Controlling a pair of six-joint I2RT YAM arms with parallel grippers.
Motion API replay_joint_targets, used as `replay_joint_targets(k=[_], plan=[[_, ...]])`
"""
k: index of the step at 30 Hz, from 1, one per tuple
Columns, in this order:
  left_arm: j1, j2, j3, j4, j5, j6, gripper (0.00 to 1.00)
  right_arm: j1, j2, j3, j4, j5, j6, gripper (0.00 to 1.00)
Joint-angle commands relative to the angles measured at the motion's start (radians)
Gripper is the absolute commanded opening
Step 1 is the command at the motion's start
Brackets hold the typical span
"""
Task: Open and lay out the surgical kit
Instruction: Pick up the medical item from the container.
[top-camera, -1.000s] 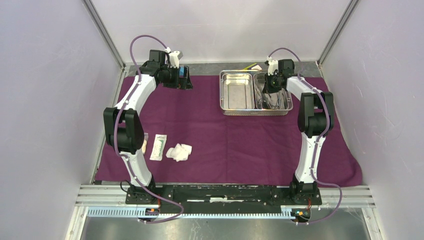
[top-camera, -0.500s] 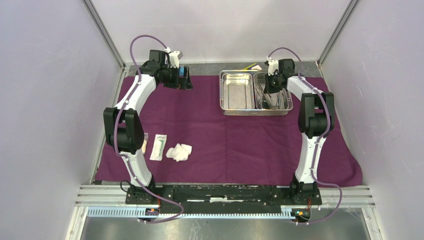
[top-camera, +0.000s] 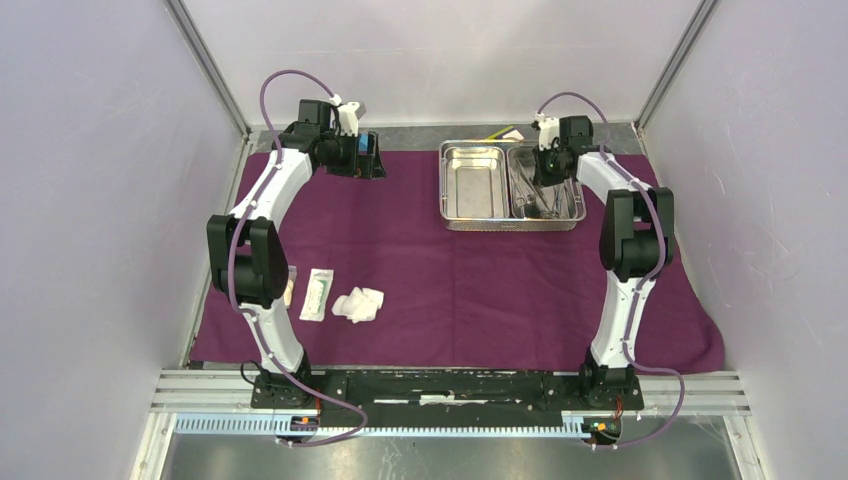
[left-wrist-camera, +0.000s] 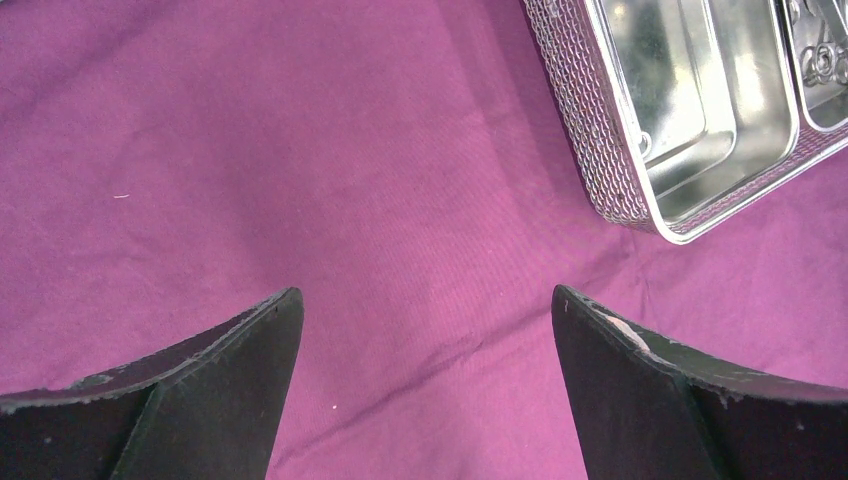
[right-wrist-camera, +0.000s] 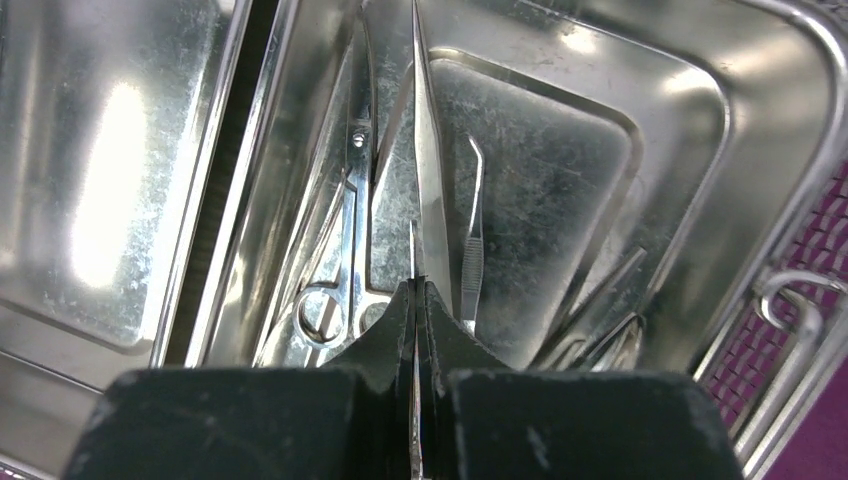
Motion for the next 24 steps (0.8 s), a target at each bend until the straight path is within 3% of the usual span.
replay_joint_targets(k=[1,14,24], plan=[[-0.006,-0.025,0.025,0.017,0.031,0.026,1.00,0.000,-0.083,-0.018,0.009,0.038,-0.022,0.00],[-0.015,-0.006,0.033,0.027,0.045,0.030,1.00,0.000,-0.075,0.009,0.037,-0.062,-0.012,0.00],[-0.042,0.085,0.151,0.071,0.170,-0.053,1.00,-0.001,-0.114,0.137,0.085,-0.150,0.015,0.00]])
